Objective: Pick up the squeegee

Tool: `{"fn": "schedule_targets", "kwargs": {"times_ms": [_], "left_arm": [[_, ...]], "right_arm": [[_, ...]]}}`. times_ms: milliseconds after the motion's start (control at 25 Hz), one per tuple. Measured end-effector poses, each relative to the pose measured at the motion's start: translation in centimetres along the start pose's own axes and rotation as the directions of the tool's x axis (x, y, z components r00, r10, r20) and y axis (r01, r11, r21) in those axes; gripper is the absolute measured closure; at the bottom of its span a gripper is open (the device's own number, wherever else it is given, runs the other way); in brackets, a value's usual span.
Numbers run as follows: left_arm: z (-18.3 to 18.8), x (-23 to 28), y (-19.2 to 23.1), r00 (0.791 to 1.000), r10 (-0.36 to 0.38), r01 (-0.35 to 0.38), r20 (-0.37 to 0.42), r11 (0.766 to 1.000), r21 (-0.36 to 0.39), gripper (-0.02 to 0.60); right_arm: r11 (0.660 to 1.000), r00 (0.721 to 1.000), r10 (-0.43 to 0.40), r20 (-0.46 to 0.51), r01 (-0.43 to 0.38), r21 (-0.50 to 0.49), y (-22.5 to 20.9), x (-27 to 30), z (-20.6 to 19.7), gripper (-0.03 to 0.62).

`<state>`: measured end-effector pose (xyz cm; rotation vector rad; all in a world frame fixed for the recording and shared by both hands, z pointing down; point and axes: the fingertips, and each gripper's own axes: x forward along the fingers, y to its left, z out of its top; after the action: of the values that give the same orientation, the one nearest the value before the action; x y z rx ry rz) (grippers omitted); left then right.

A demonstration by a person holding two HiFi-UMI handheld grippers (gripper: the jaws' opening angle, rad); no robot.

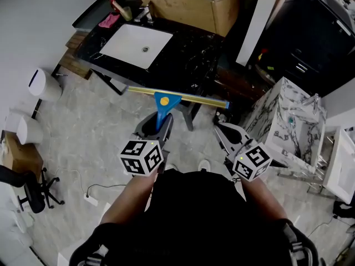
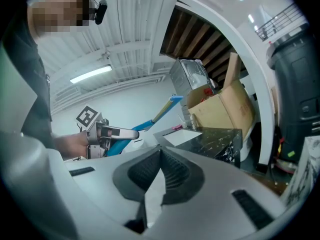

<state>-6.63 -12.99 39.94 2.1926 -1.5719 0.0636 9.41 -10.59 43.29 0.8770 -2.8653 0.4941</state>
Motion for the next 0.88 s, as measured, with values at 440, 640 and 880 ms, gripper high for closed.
{"fn": "schedule_targets", "kwargs": {"times_ms": [440, 640, 880], "left_arm": [[-0.3, -1.8, 2.7, 1.000, -0.028, 0.028, -0.011, 0.999, -0.030, 0.439], [-0.3, -2.3, 3.2, 0.999, -0.044, 0.043, -0.013, 0.999, -0.034, 0.437], [-0.4, -3.2, 4.1, 0.999, -0.044, 0.044, -0.018, 0.998, -0.035, 0.439]], "right_arm": [[1.000, 0.999, -0.019, -0.026, 0.019, 0.002, 2.9, 2.0, -0.6, 0.586], [1.000, 0.999, -0.028, -0.029, 0.028, 0.004, 3.5, 2.6, -1.0, 0.586], [1.000, 0.999, -0.031, -0.037, 0.031, -0.006, 4.5, 3.2, -1.1, 0.586]]}}
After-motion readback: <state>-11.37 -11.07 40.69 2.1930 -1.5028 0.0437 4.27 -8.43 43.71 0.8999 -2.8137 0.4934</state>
